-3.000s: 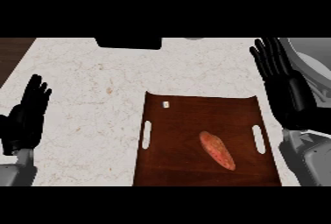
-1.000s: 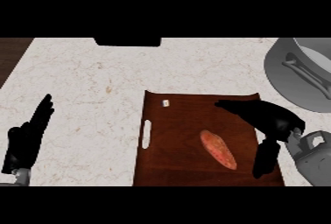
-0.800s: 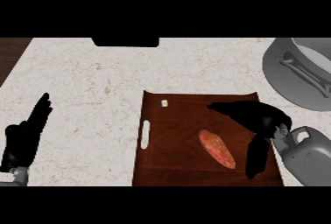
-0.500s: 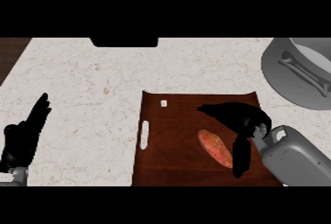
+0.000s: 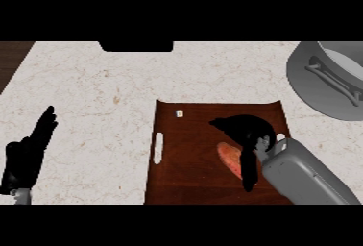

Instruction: Pick the sweet potato from the tray and place it in the pot

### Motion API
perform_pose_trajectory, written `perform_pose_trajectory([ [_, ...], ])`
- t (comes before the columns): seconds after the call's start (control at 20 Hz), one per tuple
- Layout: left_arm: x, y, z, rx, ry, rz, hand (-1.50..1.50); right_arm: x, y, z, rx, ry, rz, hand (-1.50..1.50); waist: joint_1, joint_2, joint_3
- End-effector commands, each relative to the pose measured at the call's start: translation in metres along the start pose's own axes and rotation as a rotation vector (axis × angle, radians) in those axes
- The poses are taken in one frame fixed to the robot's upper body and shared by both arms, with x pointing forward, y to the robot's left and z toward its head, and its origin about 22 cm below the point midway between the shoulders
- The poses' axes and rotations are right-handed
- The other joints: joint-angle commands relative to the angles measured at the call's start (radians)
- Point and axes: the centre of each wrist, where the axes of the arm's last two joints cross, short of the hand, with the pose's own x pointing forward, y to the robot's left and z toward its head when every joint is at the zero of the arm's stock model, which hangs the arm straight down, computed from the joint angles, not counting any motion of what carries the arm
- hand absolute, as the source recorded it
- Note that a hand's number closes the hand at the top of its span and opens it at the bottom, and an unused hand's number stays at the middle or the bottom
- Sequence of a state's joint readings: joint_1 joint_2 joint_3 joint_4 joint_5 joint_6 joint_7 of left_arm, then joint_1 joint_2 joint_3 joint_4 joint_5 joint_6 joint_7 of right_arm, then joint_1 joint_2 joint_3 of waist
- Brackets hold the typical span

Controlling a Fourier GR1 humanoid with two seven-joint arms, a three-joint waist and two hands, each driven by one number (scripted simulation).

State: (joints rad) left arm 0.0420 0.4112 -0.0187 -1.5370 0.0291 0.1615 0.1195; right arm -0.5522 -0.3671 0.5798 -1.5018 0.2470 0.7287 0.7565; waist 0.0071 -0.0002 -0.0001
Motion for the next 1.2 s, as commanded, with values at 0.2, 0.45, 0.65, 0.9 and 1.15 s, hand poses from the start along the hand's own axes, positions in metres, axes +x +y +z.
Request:
perform_pose_trajectory([
  [0.2, 0.001, -0.015, -0.001, 0.002, 0.0, -0.004, 0.0, 0.001, 0.002, -0.009, 0.029, 0.045, 0.017, -1.5, -0.004, 0.0, 0.0],
  [0.45, -0.014, -0.004, 0.009, 0.007, -0.003, -0.001, 0.0, -0.024, 0.023, -0.031, 0.032, 0.072, 0.044, -1.5, -0.001, 0.001, 0.0],
  [0.65, -0.007, 0.006, -0.001, 0.014, -0.007, 0.003, 0.0, -0.006, 0.015, -0.042, 0.038, 0.077, 0.03, -1.5, 0.0, 0.001, 0.0],
  [0.9, -0.003, 0.006, -0.014, 0.018, -0.005, 0.005, 0.0, 0.012, 0.048, -0.036, 0.068, 0.058, 0.054, -1.5, -0.006, 0.0, 0.0],
  [1.15, 0.002, 0.004, -0.002, 0.02, -0.006, -0.009, 0.0, -0.024, 0.05, -0.037, 0.041, -0.028, 0.106, 1.5, -0.003, 0.0, 0.0],
])
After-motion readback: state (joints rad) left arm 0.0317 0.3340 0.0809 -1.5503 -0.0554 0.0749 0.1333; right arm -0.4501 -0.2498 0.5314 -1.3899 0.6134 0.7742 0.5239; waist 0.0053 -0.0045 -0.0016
